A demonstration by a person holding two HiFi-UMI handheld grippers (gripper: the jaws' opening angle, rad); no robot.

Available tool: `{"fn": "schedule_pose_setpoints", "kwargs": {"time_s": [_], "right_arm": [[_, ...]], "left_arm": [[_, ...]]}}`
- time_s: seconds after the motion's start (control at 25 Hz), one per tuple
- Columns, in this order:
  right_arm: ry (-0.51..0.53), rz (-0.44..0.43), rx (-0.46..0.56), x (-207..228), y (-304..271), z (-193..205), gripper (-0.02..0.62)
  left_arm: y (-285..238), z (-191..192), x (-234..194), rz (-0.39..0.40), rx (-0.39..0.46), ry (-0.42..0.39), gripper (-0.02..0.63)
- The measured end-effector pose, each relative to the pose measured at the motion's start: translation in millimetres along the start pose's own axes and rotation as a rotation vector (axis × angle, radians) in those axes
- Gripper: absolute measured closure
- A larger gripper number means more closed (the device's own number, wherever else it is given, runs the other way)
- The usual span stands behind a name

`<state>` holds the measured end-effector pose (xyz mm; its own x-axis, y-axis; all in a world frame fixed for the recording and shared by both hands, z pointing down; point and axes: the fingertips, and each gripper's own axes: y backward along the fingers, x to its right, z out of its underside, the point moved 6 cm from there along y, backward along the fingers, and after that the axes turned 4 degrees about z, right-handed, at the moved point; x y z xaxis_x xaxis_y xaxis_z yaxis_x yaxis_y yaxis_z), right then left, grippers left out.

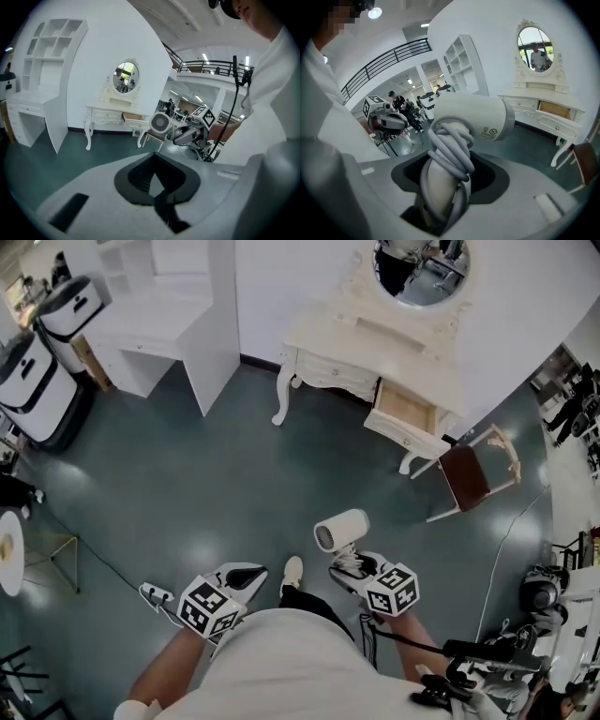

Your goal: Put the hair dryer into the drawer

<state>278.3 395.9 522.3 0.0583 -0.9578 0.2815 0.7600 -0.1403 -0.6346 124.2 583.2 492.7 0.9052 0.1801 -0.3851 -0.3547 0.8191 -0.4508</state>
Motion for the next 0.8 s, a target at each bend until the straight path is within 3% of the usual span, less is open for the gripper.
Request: {"fn": "schedule_pose_setpoints", "kwargs": {"time_s": [0.2, 0.4, 0.8], "right_arm": [[0.018, -0.014, 0.028, 69.7, -18.2, -52.4, 0.356], [0.003, 0.026, 0.024, 132.9, -23.1, -78.2, 0.356], [-0.111, 0.129, 0.000, 219.7, -34.2, -100.7, 0.356]], "left_arm": [[-44.8, -75.4, -47.0, -0.022, -0.024, -0.036, 0.606], [-97.2, -137.0, -74.7, 0.010, -0.024, -0.069, 0.606], [-174.0, -197.9, -133.4, 0.136, -0.090, -0.098, 0.606]]}}
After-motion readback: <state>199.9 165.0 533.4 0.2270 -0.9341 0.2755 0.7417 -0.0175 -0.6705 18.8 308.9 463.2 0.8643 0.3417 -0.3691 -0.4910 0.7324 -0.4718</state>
